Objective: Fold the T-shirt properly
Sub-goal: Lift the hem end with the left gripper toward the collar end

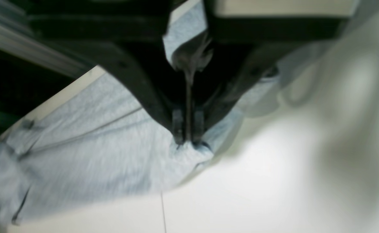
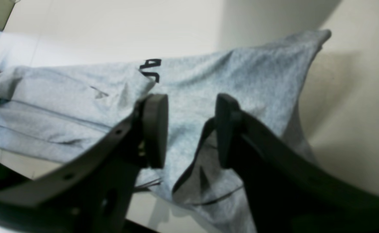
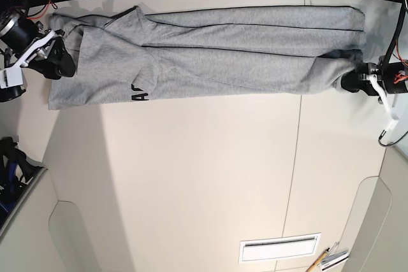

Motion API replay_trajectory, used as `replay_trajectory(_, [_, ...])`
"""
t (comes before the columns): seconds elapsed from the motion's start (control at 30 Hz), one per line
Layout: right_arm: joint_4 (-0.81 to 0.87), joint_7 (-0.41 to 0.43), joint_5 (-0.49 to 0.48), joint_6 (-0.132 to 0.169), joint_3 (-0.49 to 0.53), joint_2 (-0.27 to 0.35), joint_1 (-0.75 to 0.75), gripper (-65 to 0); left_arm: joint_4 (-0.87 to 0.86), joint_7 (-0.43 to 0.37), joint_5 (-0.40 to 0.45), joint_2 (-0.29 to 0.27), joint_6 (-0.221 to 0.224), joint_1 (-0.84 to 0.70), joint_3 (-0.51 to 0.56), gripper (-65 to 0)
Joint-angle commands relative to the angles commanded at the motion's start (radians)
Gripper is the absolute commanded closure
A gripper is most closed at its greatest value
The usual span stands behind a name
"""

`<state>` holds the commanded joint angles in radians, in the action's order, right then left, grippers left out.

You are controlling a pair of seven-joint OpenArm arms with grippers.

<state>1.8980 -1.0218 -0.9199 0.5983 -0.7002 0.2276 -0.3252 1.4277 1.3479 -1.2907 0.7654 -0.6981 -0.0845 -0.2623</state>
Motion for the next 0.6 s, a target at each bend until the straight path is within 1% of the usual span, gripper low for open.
replay_trajectory(0.17, [0.0,0.0,0.004,0.0,0.0,0.0,0.0,-24.2,0.034,0.016,0.002,0.003,0.0,-0.085,-0.001,0.0])
replay_trajectory(0.33, [0.0,0.0,0.004,0.0,0.0,0.006,0.0,-24.2,0.034,0.018,0.055,0.003,0.0,-0.151,-0.002,0.0])
replay_trajectory(0.47, [0.0,0.001,0.022,0.0,0.0,0.008,0.0,-24.2,0.033,0.009,0.103,0.002,0.0,-0.171,-0.002,0.0])
replay_trajectory(0.5, [0.0,0.001,0.026,0.0,0.0,0.008,0.0,-24.3,0.033,0.009,0.103,0.002,0.0,-0.171,-0.002,-4.7])
replay_trajectory(0.53, [0.0,0.001,0.026,0.0,0.0,0.008,0.0,-26.1,0.033,0.009,0.103,0.002,0.0,-0.171,-0.002,-11.8])
replay_trajectory(0.6, [0.0,0.001,0.022,0.0,0.0,0.008,0.0,-35.5,0.033,-0.006,0.102,0.002,0.0,-0.171,-0.002,-26.8])
